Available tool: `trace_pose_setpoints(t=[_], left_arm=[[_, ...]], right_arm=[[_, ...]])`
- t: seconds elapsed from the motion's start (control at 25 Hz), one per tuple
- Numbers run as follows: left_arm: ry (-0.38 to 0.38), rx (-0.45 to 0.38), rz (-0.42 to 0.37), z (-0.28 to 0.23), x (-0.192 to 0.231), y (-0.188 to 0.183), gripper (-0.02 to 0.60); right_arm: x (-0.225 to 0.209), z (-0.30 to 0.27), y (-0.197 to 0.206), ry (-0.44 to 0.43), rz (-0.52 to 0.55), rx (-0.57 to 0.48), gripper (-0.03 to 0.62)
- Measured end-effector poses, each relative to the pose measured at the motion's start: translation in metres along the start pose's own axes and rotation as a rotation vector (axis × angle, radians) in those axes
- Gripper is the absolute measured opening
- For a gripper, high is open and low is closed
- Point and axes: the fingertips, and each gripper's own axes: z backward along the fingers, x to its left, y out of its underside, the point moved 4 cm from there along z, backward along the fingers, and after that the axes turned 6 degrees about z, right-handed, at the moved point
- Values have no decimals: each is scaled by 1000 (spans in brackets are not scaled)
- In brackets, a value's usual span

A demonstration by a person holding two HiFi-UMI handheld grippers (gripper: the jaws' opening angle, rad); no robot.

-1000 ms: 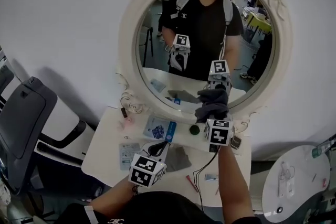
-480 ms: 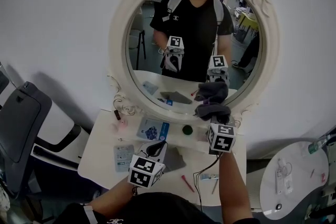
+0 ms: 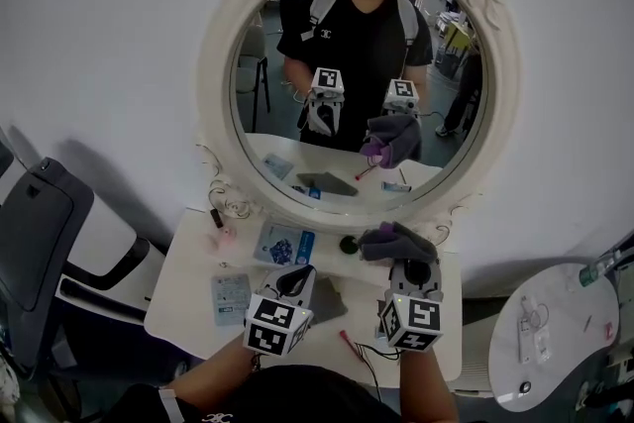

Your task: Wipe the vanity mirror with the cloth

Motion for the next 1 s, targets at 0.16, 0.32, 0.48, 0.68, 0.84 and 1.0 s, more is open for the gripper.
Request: trace_pose_setpoints(t=[0.16,0.32,0.48,0.68,0.84,1.0], left_arm=[[18,-7,-7,-2,-3,-2,6],[25,-13,-12,-1,-4,-3,6],[28,-18,-19,2,-6,-4,6],[24,-15,-18,4,-4,-2,6],[24,-10,-19,5,-3,0,6],[26,-5,-20,4,-3,2,6]], right_arm=[[10,17,23,-11,-34,27,49],[10,23,37,10,-47,57,48],[17,26,42,-1,-50,71,48],[25,28,42,-18,-46,71,48],[25,28,40,-13,-27,65,48],[26,28,40,-12,-25,68,48]])
